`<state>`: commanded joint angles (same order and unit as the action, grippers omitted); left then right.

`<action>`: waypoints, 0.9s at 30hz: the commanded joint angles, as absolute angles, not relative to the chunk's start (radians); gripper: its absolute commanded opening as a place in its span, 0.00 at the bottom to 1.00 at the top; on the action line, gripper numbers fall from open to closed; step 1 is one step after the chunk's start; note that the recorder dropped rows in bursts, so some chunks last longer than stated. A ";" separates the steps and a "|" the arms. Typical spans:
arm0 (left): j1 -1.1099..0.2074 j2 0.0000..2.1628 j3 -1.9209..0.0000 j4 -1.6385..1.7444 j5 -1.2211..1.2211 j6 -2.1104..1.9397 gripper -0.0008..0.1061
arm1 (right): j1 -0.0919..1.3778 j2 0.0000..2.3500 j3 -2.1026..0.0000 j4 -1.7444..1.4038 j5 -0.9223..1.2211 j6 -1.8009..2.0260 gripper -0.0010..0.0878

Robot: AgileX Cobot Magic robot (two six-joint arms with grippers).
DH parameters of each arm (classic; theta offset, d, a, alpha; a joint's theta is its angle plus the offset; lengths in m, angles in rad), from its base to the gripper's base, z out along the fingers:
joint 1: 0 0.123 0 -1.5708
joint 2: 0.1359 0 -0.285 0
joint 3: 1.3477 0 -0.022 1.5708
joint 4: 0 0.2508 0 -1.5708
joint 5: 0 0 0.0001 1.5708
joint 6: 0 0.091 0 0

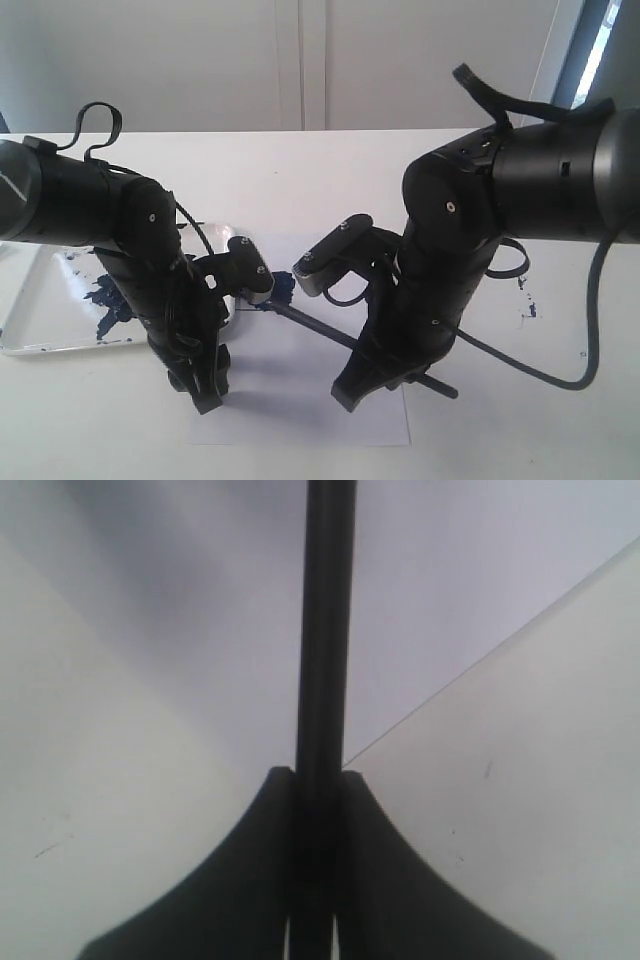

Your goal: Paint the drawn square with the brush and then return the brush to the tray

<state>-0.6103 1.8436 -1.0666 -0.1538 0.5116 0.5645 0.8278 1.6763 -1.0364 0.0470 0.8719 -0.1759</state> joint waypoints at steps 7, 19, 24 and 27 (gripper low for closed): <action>-0.610 1.844 -1.067 -0.154 0.504 0.564 0.51 | 0.828 1.676 -1.036 0.038 0.918 -0.153 0.01; -0.610 1.844 -1.067 -0.154 0.484 0.564 0.51 | 0.828 1.623 -1.036 0.000 0.975 -0.129 0.01; -0.610 1.844 -1.067 -0.154 0.488 0.564 0.51 | 0.828 1.605 -1.036 0.000 0.976 -0.133 0.01; -0.610 1.844 -1.067 -0.154 0.482 0.564 0.51 | 0.828 1.603 -1.035 0.000 0.971 -0.133 0.01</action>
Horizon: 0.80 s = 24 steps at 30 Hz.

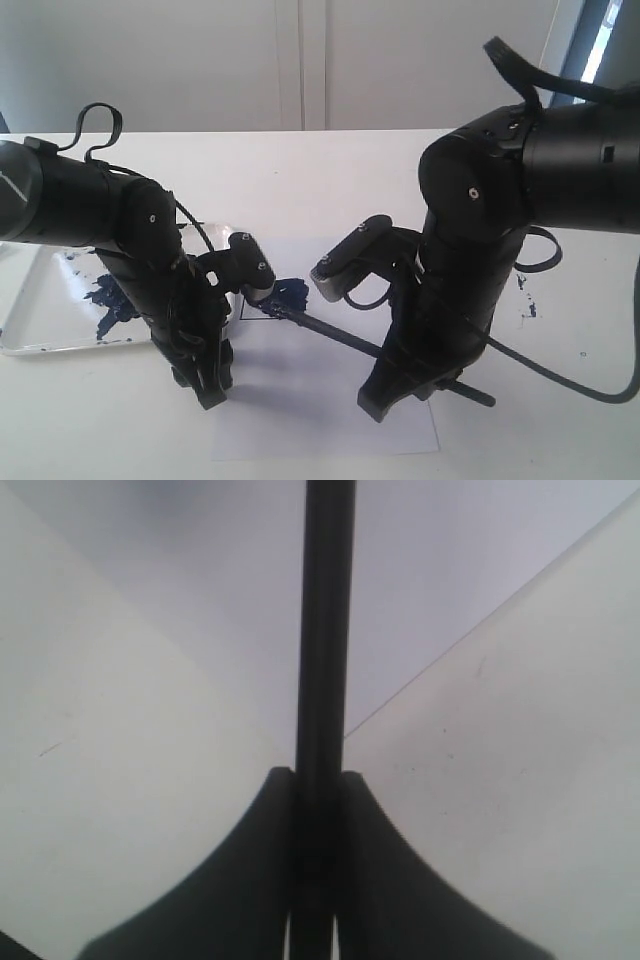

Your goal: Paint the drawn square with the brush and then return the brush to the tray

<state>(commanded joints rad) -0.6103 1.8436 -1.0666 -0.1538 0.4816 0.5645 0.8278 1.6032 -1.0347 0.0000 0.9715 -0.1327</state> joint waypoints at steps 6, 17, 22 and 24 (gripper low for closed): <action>-0.610 1.842 -1.067 -0.155 0.504 0.549 0.51 | 0.828 1.584 -1.035 0.000 0.950 -0.135 0.01; -0.659 1.768 -1.071 -0.141 0.545 0.130 0.44 | 0.828 1.576 -1.035 0.000 0.946 -0.135 0.01; -0.737 1.770 -1.071 -0.125 0.551 0.000 0.40 | 0.828 1.565 -1.035 0.000 0.945 -0.135 0.01; -0.769 1.770 -1.071 -0.118 0.536 -0.028 0.40 | 0.828 1.556 -1.035 0.000 0.945 -0.135 0.01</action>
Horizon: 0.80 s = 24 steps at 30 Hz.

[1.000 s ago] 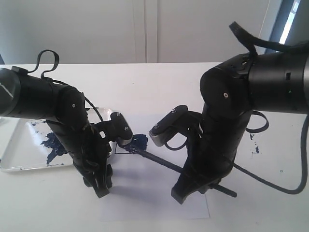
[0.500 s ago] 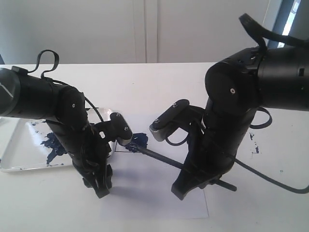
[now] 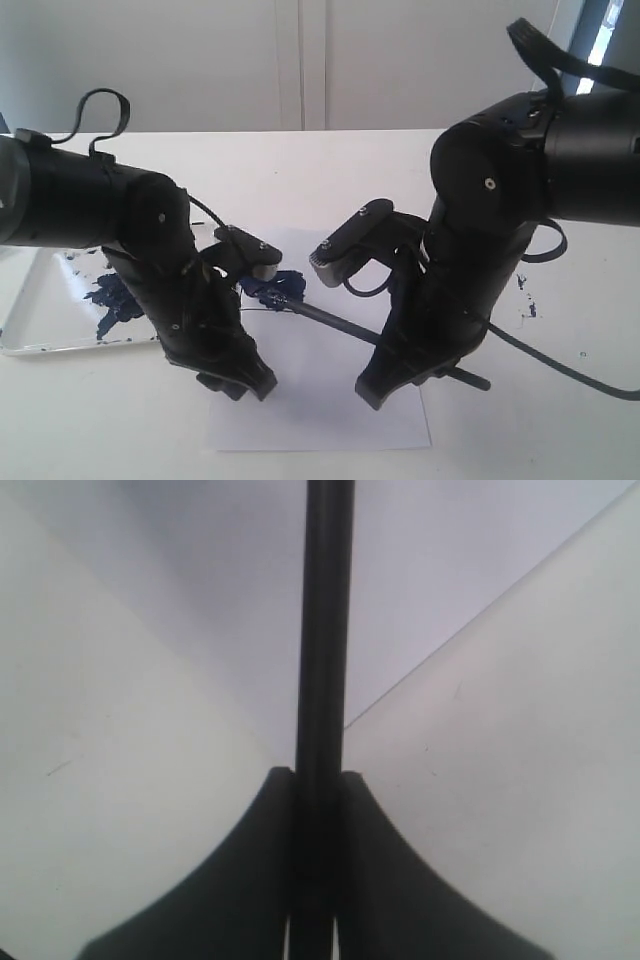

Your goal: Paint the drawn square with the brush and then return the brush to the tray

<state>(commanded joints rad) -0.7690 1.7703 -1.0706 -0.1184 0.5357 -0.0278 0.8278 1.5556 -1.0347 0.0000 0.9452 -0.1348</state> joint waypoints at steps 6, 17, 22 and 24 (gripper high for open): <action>-0.817 1.770 -1.071 0.054 0.607 -0.260 0.21 | 0.828 1.530 -1.035 0.000 0.943 -0.137 0.01; -0.925 1.803 -1.036 0.008 0.487 -0.270 0.01 | 0.828 1.526 -1.035 0.000 0.943 -0.137 0.01; -0.964 1.803 -1.036 0.008 0.371 -0.255 0.01 | 0.828 1.526 -1.035 0.000 0.946 -0.137 0.01; -0.966 1.803 -1.036 0.008 0.334 -0.255 0.01 | 0.828 1.526 -1.035 -0.008 0.945 -0.137 0.01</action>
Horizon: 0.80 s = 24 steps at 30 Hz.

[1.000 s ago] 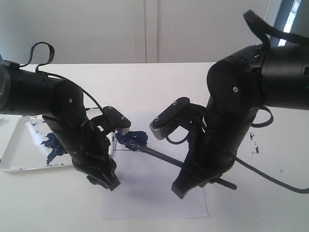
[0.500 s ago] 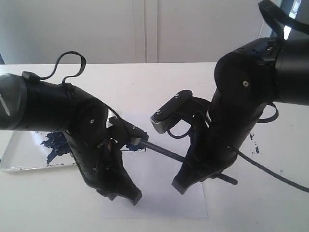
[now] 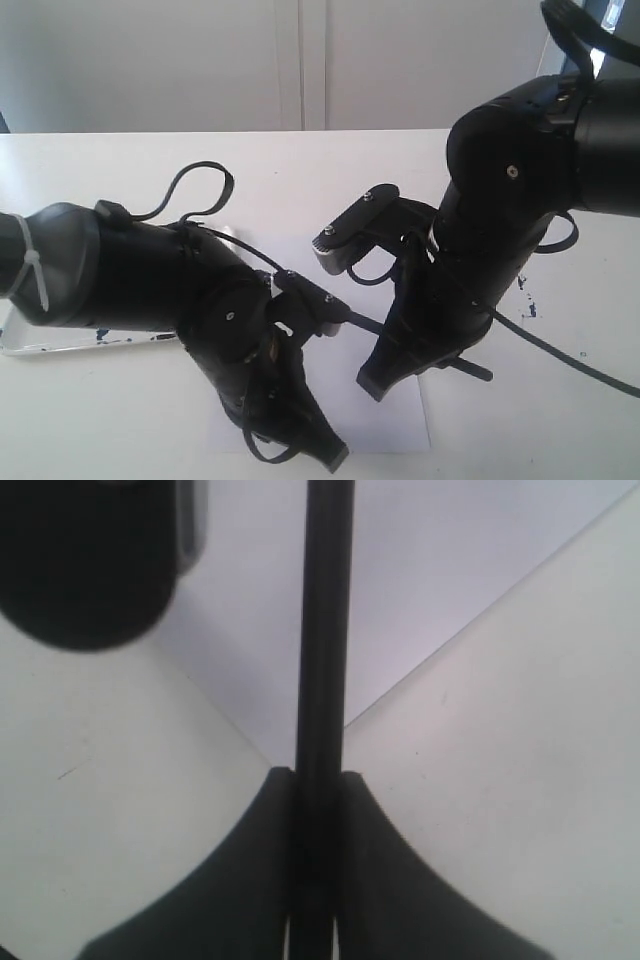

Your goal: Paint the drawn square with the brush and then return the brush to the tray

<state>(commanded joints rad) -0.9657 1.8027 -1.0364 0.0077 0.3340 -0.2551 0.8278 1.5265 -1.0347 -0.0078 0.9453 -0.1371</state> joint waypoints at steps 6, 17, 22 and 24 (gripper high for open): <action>-0.966 1.803 -1.036 0.000 0.240 -0.292 0.01 | 0.828 1.526 -1.035 -0.069 0.952 -0.129 0.01; -0.970 1.805 -1.018 -0.099 0.182 -0.345 0.01 | 0.826 1.526 -1.036 -0.090 0.985 -0.157 0.01; -0.970 1.805 -0.965 -0.107 0.122 -0.411 0.01 | 0.826 1.526 -1.036 -0.080 0.991 -0.215 0.01; -0.970 1.805 -0.950 -0.107 0.094 -0.439 0.01 | 0.826 1.526 -1.036 -0.077 0.985 -0.232 0.01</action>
